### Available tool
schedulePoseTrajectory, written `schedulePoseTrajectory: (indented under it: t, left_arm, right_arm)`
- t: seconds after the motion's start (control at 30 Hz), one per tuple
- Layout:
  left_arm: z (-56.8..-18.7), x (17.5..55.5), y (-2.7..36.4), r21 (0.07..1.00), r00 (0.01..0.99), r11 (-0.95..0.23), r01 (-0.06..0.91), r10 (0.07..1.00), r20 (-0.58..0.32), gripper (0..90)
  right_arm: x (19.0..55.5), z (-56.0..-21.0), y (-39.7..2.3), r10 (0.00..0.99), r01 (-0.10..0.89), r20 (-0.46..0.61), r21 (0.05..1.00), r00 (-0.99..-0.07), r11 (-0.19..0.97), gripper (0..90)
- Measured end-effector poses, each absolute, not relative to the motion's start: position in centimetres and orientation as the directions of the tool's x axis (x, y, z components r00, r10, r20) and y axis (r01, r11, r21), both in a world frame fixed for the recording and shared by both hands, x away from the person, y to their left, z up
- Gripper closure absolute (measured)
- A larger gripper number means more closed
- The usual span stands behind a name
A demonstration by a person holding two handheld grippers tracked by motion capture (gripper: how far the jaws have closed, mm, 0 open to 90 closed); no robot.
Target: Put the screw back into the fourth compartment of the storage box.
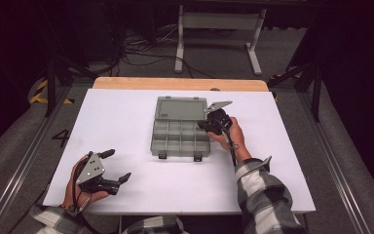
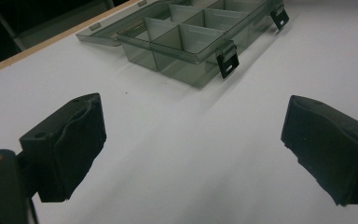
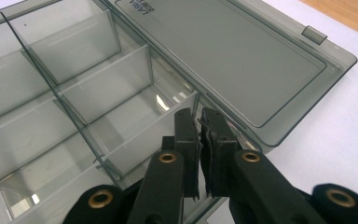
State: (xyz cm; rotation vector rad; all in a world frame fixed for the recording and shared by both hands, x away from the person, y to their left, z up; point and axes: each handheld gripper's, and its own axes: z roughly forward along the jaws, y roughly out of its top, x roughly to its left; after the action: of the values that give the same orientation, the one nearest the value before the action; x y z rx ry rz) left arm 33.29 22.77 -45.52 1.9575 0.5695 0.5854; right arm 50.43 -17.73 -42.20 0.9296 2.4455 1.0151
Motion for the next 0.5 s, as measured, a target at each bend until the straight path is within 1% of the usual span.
schedulePoseTrajectory:
  t: [0.1, 0.4, 0.5]
  left_arm:
    - [-45.55, 33.35, 22.80, 0.901, 0.775, -0.409, 0.143, 0.612, 0.154, 7.0]
    - [-45.57, 33.20, 22.87, 0.901, 0.773, -0.407, 0.150, 0.616, 0.149, 7.1]
    - [-45.49, 33.15, 22.94, 0.903, 0.769, -0.401, 0.151, 0.622, 0.148, 7.2]
  right_arm:
    - [50.26, -42.28, -17.67, 0.687, 0.453, -0.052, 0.716, -0.725, 0.532, 86.1]
    - [49.90, -42.45, -17.45, 0.676, 0.442, -0.059, 0.714, -0.735, 0.543, 85.6]
    - [49.79, -42.31, -17.43, 0.674, 0.438, -0.060, 0.717, -0.736, 0.542, 83.0]
